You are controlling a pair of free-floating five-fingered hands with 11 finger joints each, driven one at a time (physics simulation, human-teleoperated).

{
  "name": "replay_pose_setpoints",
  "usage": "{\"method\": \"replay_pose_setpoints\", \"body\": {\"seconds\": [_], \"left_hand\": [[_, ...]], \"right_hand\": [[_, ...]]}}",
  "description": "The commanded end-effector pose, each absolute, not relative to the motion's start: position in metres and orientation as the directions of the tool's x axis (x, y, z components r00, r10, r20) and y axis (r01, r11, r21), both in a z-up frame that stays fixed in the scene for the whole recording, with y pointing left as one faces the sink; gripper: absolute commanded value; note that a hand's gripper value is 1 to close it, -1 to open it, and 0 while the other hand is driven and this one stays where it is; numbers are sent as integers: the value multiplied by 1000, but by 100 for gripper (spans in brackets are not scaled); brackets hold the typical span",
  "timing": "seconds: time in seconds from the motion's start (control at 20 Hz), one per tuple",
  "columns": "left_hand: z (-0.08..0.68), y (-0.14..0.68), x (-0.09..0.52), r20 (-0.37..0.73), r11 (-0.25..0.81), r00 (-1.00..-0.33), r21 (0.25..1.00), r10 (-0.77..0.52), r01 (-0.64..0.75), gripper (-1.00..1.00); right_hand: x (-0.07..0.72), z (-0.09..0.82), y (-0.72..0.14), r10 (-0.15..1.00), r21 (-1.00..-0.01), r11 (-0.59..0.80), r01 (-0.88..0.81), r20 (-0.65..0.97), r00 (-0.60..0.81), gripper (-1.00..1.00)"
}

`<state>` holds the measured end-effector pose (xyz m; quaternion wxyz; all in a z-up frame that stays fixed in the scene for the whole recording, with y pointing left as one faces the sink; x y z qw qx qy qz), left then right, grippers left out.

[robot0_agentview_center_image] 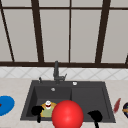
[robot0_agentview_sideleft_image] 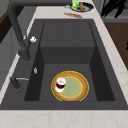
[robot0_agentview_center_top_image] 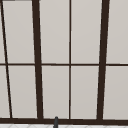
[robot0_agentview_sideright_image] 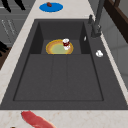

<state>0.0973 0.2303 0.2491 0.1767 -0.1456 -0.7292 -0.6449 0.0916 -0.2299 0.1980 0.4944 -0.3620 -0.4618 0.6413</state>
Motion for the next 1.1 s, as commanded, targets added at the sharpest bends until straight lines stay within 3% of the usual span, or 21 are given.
{"method": "replay_pose_setpoints", "body": {"seconds": [0.0,1.05], "left_hand": [[249,230,97,446,126,-895,889,-16,440,0],[248,230,98,431,136,-902,895,-25,425,0]], "right_hand": [[109,198,-218,966,-952,-72,-299,8,-258,-100],[278,210,-164,968,-969,-46,-242,17,-251,-100]]}}
